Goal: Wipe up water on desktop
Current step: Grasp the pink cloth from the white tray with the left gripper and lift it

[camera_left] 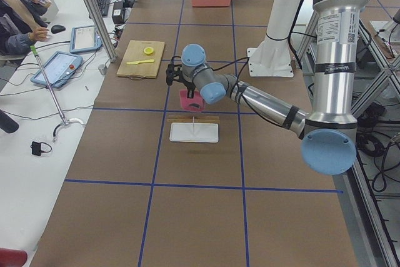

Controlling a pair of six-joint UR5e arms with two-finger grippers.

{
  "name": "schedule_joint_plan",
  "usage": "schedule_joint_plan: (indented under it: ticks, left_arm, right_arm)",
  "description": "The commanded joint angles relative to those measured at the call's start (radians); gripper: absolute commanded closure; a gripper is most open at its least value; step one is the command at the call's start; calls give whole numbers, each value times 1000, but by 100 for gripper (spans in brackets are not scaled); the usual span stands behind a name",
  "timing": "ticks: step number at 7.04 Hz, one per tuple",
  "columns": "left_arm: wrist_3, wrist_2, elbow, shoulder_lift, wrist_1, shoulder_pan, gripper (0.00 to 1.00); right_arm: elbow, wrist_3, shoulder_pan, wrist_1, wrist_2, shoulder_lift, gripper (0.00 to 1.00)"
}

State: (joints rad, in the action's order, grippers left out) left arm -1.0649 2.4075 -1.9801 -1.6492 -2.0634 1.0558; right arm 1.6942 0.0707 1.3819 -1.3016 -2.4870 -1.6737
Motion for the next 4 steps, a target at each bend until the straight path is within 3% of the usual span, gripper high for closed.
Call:
schedule_joint_plan:
  ticks: [1,2,4]
  left_arm:
    - [-267,-5,29,-322,148,-78,100]
    - [-358,-69,35,-450,246,-130,100]
    - [-485,-218,110,-597,269,-256,100]
  right_arm:
    - [115,-14,-70,36,-38,5,0]
    - [134,-67,-111,112,-50,32,0]
    - [134,-225,-217,307,-47,107,0]
